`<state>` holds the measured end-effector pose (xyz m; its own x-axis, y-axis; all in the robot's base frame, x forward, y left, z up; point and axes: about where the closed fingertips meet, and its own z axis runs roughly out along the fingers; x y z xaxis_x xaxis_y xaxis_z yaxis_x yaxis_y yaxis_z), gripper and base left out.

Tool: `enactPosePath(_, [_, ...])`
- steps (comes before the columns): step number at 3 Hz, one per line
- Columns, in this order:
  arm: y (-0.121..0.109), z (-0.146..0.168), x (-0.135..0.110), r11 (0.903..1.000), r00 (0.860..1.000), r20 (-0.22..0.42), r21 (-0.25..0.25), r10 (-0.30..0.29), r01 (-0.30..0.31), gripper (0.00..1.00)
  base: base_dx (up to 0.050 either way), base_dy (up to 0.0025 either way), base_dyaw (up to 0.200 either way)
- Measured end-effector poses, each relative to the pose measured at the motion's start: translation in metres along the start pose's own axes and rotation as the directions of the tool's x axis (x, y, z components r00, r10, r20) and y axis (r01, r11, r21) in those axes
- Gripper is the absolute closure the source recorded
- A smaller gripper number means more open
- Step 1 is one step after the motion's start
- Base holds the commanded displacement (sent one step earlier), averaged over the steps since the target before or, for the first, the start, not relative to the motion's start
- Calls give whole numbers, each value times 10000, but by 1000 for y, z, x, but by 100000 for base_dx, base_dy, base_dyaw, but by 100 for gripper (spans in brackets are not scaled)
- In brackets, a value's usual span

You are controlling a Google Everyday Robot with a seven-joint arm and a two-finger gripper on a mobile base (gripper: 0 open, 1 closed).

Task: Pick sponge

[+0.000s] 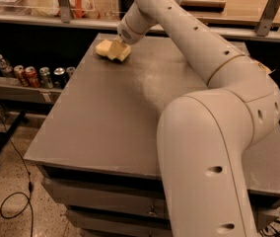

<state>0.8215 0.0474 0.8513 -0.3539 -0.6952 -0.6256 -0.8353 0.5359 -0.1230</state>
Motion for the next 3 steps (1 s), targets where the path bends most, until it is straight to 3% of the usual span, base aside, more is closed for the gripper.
enactPosePath(1, [-8,-19,-2,9994,9998,172,331,-40,34,100,0,0,0])
enactPosePath(3, [-21,-70,-13,9910,9973,532,1267,-497,426,100,0,0,0])
